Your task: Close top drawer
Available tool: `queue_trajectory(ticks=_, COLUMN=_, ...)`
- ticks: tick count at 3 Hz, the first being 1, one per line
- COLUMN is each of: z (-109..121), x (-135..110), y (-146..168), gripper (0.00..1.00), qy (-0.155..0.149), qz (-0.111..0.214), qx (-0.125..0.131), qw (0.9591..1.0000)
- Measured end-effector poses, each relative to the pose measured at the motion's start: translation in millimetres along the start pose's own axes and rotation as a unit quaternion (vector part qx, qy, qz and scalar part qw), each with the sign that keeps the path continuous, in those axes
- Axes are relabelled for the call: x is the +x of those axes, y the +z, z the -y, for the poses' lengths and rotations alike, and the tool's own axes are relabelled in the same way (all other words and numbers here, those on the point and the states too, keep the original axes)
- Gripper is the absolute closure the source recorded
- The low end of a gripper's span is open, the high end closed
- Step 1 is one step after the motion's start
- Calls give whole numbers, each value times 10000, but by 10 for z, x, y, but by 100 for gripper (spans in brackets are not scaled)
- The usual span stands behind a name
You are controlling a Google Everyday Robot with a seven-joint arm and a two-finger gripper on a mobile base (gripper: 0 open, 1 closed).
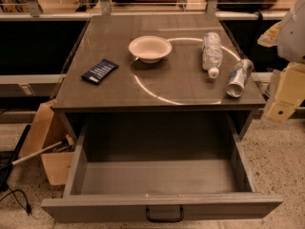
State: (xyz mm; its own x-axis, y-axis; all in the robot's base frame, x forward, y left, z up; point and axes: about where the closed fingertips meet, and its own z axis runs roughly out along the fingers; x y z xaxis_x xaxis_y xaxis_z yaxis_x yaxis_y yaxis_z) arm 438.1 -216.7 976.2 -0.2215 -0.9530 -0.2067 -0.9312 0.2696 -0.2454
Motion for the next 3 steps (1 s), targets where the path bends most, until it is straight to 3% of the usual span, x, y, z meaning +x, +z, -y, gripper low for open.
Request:
queue_trajectory(ticks=1, z=0, x=0, y=-1, gripper=0, qy=-1, qz=2, qx=2, qw=10000)
queue_trajectory(ticks=3, z=-34, x=-14, y=-34, gripper=43, qy=-99, qz=218, qx=69, qw=9997)
